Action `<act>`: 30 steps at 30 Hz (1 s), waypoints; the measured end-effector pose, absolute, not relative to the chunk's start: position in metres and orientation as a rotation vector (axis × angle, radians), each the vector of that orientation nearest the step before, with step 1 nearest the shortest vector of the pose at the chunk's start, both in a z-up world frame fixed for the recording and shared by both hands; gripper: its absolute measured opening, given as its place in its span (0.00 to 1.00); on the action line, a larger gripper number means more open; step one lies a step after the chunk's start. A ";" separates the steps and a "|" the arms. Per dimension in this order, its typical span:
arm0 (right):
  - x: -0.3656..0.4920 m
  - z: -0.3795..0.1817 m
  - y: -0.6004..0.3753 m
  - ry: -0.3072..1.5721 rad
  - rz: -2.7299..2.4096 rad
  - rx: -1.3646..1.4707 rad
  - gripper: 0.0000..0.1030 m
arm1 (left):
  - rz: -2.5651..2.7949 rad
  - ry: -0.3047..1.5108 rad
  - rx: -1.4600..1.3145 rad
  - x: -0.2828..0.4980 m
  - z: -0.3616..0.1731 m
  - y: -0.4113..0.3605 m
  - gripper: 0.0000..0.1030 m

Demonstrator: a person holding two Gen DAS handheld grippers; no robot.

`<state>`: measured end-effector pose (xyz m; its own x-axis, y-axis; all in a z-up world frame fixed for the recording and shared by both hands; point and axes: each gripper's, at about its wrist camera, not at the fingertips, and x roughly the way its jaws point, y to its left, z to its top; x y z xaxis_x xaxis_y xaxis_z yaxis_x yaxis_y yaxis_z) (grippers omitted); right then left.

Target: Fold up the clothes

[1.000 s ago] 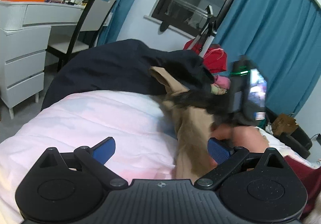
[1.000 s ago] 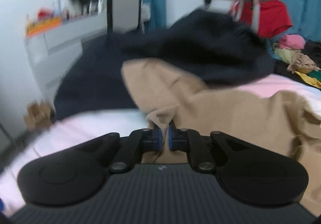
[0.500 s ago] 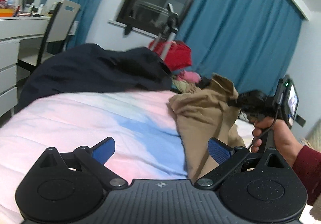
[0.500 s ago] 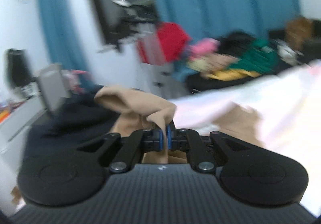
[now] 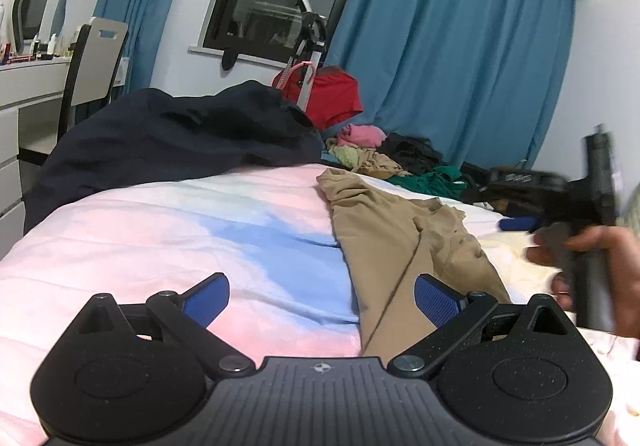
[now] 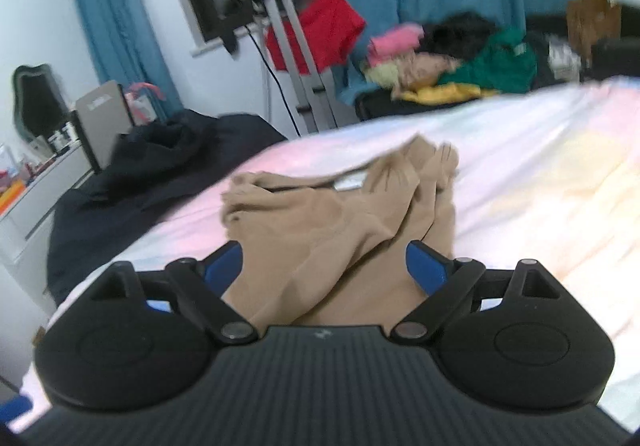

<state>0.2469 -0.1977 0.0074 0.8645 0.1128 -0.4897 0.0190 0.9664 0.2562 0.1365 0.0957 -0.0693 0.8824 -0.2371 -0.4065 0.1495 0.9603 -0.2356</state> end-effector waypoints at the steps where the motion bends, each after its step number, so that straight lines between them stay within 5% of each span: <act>1: 0.232 0.014 -0.194 0.514 0.052 0.228 0.87 | -0.202 0.445 -0.193 0.134 -0.068 0.094 0.97; 14: 0.016 0.068 -0.168 0.359 0.083 0.185 0.87 | -0.242 0.416 -0.109 0.064 -0.038 0.070 0.97; 23: -0.052 0.051 -0.180 0.318 0.024 0.309 0.87 | -0.242 0.417 -0.086 0.020 -0.031 0.061 0.97; 30: -0.072 0.033 -0.191 0.214 -0.084 0.337 0.87 | -0.219 0.583 -0.199 0.013 -0.051 0.088 0.97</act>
